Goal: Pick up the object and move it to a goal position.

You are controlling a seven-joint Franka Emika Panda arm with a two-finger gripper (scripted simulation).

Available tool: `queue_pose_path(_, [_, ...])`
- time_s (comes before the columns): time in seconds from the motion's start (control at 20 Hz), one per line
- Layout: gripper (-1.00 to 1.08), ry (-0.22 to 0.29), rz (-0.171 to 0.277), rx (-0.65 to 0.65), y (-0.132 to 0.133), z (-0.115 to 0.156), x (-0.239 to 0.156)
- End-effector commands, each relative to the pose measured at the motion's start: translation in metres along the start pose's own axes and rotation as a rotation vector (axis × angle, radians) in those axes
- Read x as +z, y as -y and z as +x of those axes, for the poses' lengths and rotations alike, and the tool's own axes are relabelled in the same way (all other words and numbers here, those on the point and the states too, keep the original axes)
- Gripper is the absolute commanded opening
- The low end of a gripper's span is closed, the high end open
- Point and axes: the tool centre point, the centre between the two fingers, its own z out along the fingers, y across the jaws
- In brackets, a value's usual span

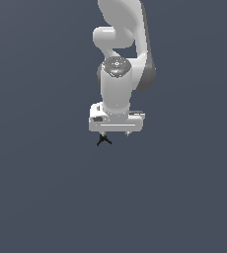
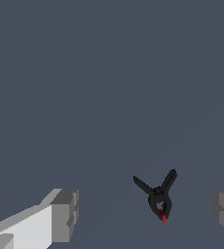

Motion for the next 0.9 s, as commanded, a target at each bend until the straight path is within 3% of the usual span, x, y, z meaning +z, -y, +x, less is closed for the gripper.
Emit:
queue_pose_path(0.0, [1.00, 0.000, 0.000, 0.000, 0.000, 0.000, 0.000])
queue_pose_path(0.35, [1.00, -0.010, 0.007, 0.041, -0.025, 0.004, -0.012])
queue_pose_path(0.85, [1.00, -0.010, 0.005, 0.023, -0.031, -0.002, 0.000])
